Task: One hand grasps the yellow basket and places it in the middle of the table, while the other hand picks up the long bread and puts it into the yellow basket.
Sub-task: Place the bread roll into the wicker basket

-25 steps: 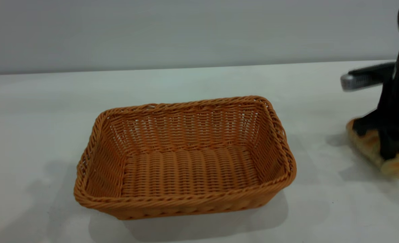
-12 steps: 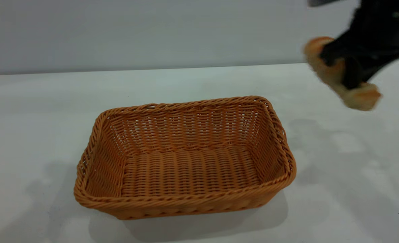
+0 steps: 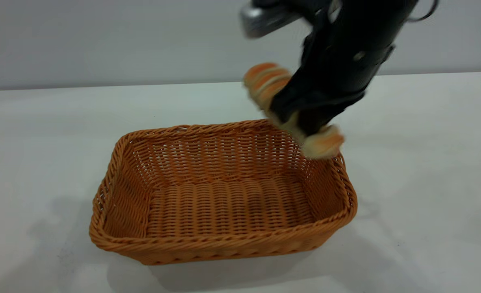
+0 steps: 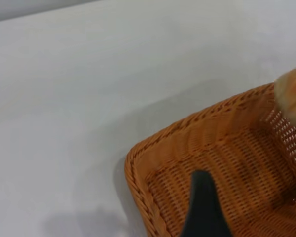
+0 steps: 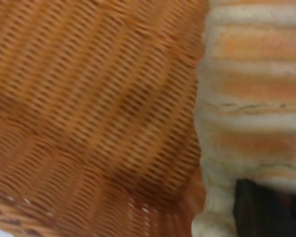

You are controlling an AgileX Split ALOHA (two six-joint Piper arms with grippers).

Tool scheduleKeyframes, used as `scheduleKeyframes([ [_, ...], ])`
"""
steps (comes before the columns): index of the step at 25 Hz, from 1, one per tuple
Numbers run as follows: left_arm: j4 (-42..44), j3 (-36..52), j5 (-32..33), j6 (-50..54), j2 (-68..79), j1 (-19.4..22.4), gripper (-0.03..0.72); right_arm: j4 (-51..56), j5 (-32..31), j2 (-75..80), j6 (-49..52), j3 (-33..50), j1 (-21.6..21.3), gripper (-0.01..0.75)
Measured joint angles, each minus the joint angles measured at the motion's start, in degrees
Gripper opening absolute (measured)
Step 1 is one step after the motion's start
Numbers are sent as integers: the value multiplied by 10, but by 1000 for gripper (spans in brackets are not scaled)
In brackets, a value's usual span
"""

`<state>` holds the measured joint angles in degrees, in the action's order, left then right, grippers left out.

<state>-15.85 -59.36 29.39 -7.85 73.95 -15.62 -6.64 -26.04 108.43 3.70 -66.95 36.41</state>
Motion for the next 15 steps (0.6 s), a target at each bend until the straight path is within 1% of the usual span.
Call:
scheduleKeyframes([
  [5, 0, 0, 1, 0, -18, 0, 561, 0, 42, 48, 0, 0, 3, 58],
  [8, 0, 0, 1, 0, -21, 0, 561, 0, 49, 70, -5, 0, 3, 117],
  [10, 0, 0, 4, 0, -21, 0, 561, 1, 52, 76, -7, 0, 3, 208],
  [12, 0, 0, 6, -3, -22, 0, 561, 1, 56, 77, -9, 0, 3, 324],
  [15, 8, 0, 13, -23, -23, 0, 561, 2, 61, 77, -11, -1, 3, 463],
])
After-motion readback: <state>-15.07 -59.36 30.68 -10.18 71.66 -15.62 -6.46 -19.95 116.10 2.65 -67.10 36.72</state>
